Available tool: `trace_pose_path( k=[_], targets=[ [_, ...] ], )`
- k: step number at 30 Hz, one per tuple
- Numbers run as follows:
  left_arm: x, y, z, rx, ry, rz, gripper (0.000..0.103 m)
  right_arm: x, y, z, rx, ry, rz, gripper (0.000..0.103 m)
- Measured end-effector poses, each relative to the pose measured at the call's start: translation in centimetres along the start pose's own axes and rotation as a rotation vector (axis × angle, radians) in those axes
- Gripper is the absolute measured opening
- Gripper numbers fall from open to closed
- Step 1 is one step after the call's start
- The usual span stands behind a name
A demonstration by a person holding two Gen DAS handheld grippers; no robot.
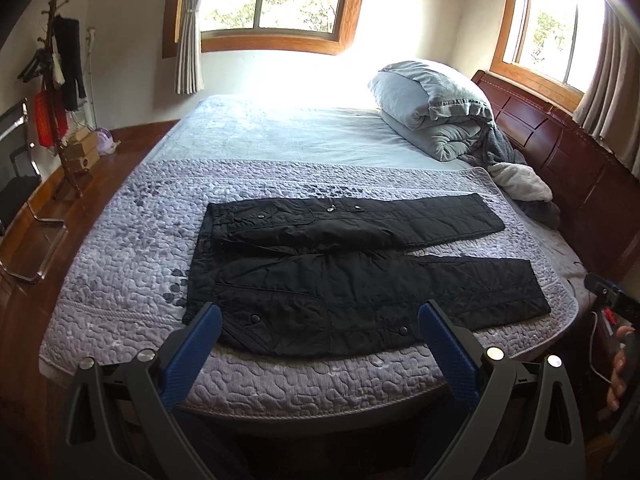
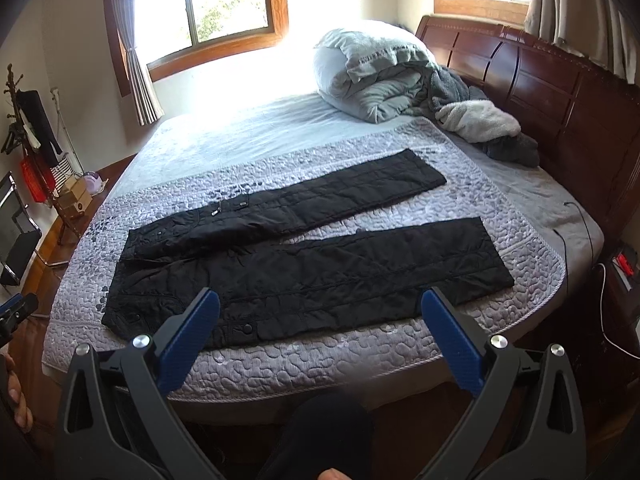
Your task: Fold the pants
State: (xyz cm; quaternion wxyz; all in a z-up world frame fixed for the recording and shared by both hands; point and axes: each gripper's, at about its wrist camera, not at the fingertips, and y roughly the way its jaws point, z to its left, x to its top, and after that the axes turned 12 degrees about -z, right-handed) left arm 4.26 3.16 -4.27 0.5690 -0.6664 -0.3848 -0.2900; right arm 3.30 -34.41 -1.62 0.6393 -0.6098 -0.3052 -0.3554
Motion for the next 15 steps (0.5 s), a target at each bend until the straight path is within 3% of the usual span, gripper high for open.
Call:
trace_pose_path(
  k=[4,6,8,11,15],
  targets=[
    [-1.6,3.9,6.3,-0.159,-0.247,0.024,0.099,-2.2,5.0,-2.4,0.044,0.069,0.117,0.101],
    [-2.7,7.1,9.7,-0.135,-0.363,0.136,0.099,-3.6,7.5,-3.8,0.069,0.127,0.176,0.101],
    [-3.9,11.1,12.7,-0.165,-0.441,0.263,0.099,-5.1,9.6,-5.3,0.075,0.175,0.214,0.101],
    [-5.8,15.8,16.9,-0.046,-0.478,0.322,0.099,-6.9,12.2,-7.2,0.086,0.248,0.27,0.101],
    [-9.1,21.2,21.1,0.035,-0.592,0.434,0.099,-8.5,13.9,-9.3,0.083,0.318,0.292,0.101]
  ],
)
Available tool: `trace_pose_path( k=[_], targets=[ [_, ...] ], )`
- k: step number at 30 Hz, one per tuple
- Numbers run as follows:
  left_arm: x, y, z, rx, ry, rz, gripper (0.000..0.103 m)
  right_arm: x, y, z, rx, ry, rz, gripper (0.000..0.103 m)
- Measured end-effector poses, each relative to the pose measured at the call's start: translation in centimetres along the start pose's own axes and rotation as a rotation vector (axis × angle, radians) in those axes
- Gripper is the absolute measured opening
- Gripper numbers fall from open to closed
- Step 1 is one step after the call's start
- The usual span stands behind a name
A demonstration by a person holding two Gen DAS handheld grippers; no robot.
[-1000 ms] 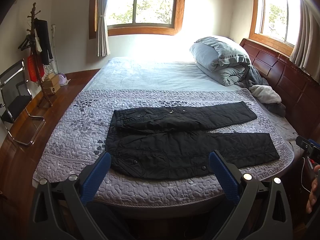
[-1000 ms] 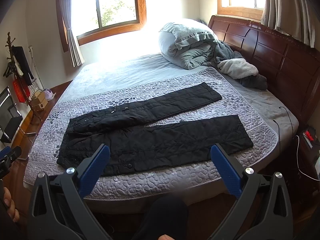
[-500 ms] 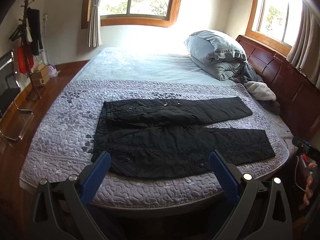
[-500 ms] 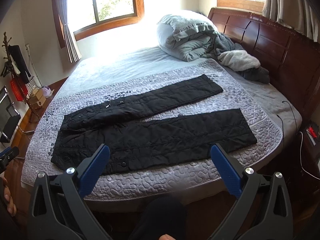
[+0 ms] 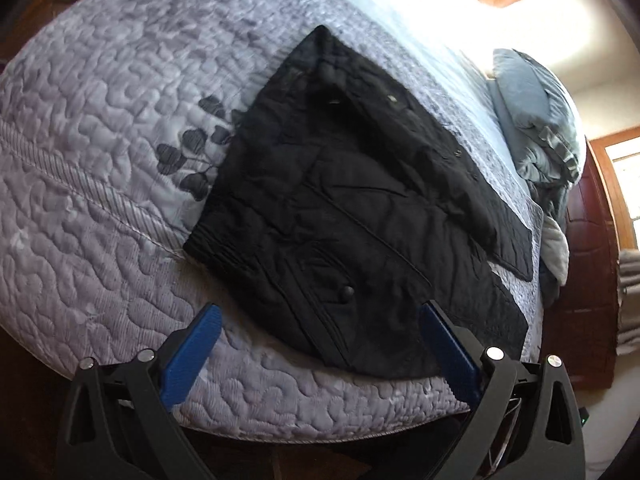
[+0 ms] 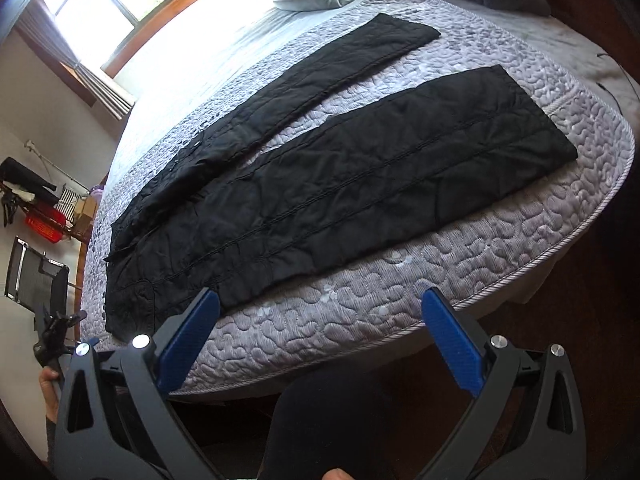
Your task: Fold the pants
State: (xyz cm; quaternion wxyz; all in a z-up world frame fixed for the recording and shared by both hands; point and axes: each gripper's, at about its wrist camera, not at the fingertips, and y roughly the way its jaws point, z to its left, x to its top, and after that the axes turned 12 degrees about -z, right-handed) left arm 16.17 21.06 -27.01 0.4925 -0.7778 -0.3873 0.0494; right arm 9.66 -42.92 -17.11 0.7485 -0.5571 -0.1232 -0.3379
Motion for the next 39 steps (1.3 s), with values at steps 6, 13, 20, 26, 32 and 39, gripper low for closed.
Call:
trace_pose_path(
  k=[6,13,20,26,32,39],
  targets=[
    [-0.2,3.7,2.1,0.073,-0.092,0.036,0.099,0.1,1.9,-4.4,0.002,0.072,-0.003,0.101],
    [-0.8,4.8,1.2,0.194,-0.078,0.024,0.075,3.4,3.5,-17.0,-0.01,0.374,-0.07,0.099],
    [-0.6,4.5,1.9,0.172,-0.136,-0.018,0.072,6.6,5.6,-28.3,0.023,0.678,-0.142,0.078],
    [-0.9,4.6,1.5,0.129,-0.166,-0.071,0.094,8.0,7.9,-31.7,-0.023,0.758,-0.144,0.082],
    [-1.1,3.1,1.4,0.238,-0.169,-0.12,0.034,8.8,9.0,-33.0,0.03,0.756,-0.164,0.03],
    [-0.8,-0.2,3.5,0.275,-0.233,-0.212,0.025,7.9,8.1,-30.5,0.04,0.675,-0.126,0.011]
  ],
)
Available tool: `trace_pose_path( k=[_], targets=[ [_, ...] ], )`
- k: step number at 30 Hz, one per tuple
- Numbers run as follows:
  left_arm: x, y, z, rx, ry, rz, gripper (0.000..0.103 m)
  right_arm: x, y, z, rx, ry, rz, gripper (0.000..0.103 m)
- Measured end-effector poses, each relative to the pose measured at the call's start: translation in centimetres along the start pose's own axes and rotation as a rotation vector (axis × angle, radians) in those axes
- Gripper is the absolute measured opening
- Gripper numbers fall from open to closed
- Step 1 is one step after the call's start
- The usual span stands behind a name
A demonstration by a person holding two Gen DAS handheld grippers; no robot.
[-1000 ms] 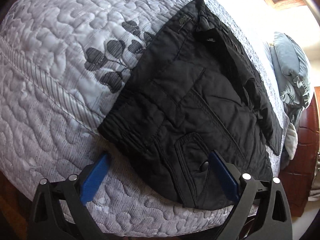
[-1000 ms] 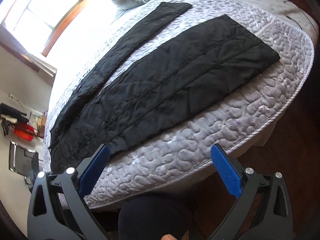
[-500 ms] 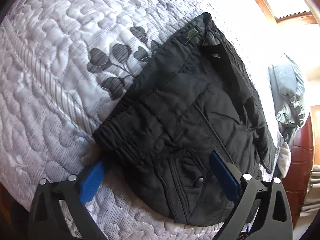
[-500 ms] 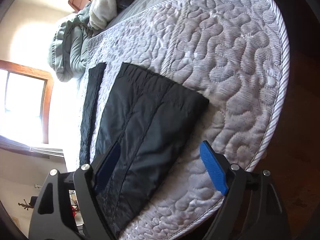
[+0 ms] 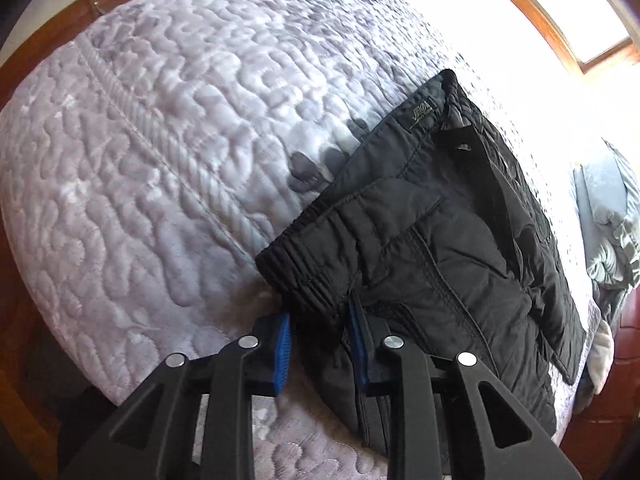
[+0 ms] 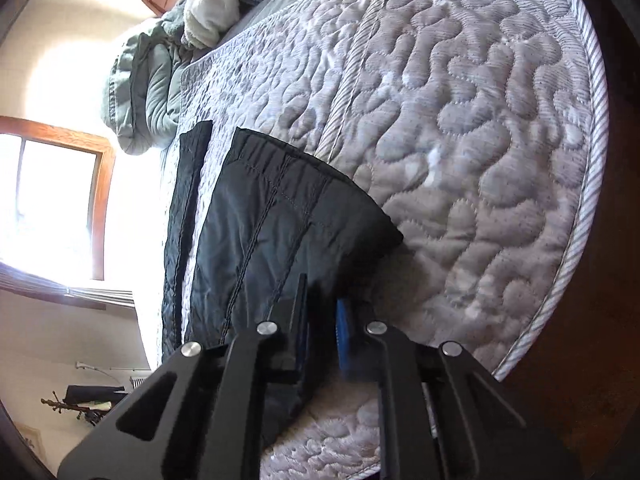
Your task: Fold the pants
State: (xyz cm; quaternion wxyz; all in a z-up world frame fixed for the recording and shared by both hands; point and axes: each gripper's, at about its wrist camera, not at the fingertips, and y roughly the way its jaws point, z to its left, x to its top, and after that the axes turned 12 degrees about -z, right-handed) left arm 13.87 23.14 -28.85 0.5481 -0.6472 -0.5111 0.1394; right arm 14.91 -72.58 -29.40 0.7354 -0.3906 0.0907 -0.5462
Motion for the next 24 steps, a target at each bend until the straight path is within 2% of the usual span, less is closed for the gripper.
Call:
trace_pose_path(
  k=[5,10,11,12,13,14,15,16,17,20,23,24],
  targets=[
    [1.4,-1.3,3.5,0.064,-0.067,-0.046,0.025,-3.7,-0.8,1.7,-0.024,-0.103,0.061,0.01],
    [1.2,-1.5,5.3,0.083,-0.121,-0.071,0.026,-5.3,0.0,1.8,-0.066,-0.159,0.096,0.01],
    [1.1,-1.6,4.9,0.086,-0.104,-0.071,0.031,-5.2,0.0,2.2,-0.074,-0.181,0.097,0.012],
    [1.1,-1.7,4.3,0.089,-0.069,-0.065,0.032,-5.2,-0.1,2.4,-0.079,-0.202,0.105,0.02],
    [1.0,-2.1,4.3,0.098,-0.033,-0.061,0.044,-5.2,-0.2,2.7,-0.086,-0.221,0.12,0.028],
    [1.3,-3.0,4.7,0.111,0.006,-0.068,0.069,-5.0,-0.4,3.0,-0.082,-0.231,0.141,0.05],
    [1.6,-4.1,4.6,0.129,0.048,-0.097,0.08,-4.8,-1.1,3.5,-0.087,-0.249,0.139,0.059],
    [1.9,-5.4,4.9,0.15,0.089,-0.141,0.087,-4.9,-1.9,4.1,-0.105,-0.287,0.117,0.06],
    [2.6,-6.7,4.6,0.15,0.126,-0.184,0.088,-4.5,-2.7,4.9,-0.119,-0.339,0.098,0.06],
    [5.9,-8.9,3.2,0.055,0.234,-0.228,0.096,-3.6,-4.3,7.2,-0.129,-0.438,0.078,0.063],
    [11.0,-7.8,-0.1,-0.116,0.322,-0.189,0.099,-3.6,-3.5,10.7,-0.105,-0.513,0.093,0.07],
    [12.4,-7.2,-1.6,-0.15,0.34,-0.17,0.099,-3.6,-3.0,11.9,-0.087,-0.524,0.101,0.074]
  ],
)
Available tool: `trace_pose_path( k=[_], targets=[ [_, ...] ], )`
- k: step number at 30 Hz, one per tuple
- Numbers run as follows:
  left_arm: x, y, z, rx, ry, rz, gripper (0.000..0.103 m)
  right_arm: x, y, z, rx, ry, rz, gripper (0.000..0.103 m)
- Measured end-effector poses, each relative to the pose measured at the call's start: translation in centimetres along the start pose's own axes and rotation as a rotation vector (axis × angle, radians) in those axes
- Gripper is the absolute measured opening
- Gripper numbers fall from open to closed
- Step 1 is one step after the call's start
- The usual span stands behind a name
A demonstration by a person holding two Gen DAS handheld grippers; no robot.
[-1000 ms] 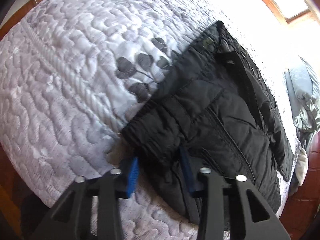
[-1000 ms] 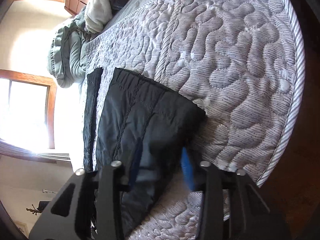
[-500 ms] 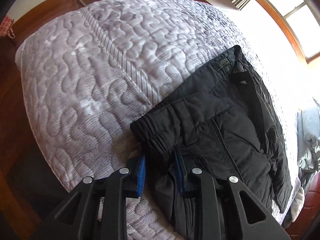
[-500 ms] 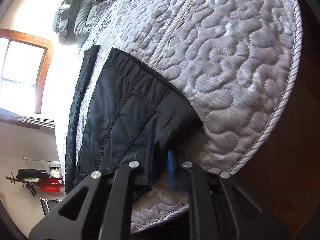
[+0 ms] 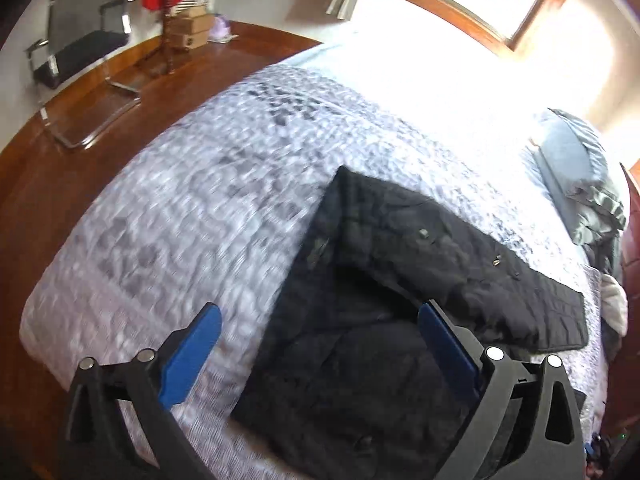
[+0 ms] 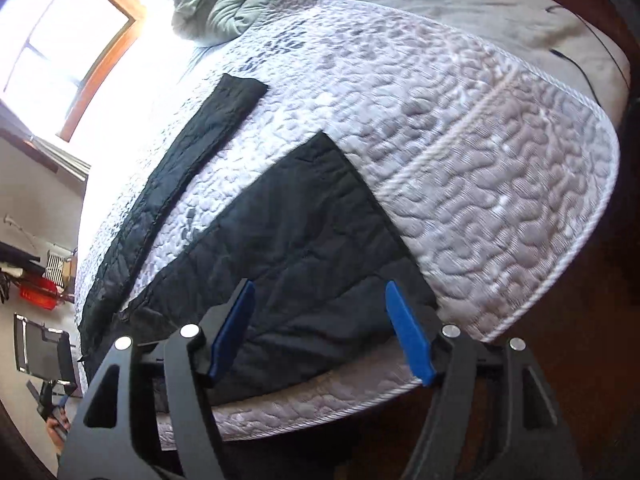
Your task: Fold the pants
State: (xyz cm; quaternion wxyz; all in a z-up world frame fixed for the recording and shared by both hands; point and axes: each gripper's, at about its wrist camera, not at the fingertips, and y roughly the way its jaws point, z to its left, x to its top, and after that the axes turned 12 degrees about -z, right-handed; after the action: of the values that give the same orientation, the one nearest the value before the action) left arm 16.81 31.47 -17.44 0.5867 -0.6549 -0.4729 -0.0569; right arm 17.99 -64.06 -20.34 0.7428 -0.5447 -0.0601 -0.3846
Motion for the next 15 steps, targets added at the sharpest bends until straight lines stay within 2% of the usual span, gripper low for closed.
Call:
trace_pose_path(
  k=[3,5,8,12,15],
  targets=[
    [4.6,5.7,-1.8,-0.097,0.041,0.089,0.099,1.5,2.0,3.2,0.066,-0.006,0.013,0.075],
    [6.1,10.4,-2.6,-0.118,0.05,0.174,0.099,1.8,3.6,5.1,0.107,0.013,0.036,0.075],
    [6.3,16.4,-2.5,-0.111,0.067,0.276,0.099,2.1,6.0,7.9,0.112,-0.005,0.066,0.075],
    [6.0,22.4,-2.0,-0.105,0.083,0.337,0.099,1.7,8.7,10.1,0.09,-0.048,0.098,0.075],
    [6.3,24.9,-2.1,-0.163,0.073,0.369,0.095,1.8,10.8,11.3,0.067,-0.077,0.113,0.076]
  ],
)
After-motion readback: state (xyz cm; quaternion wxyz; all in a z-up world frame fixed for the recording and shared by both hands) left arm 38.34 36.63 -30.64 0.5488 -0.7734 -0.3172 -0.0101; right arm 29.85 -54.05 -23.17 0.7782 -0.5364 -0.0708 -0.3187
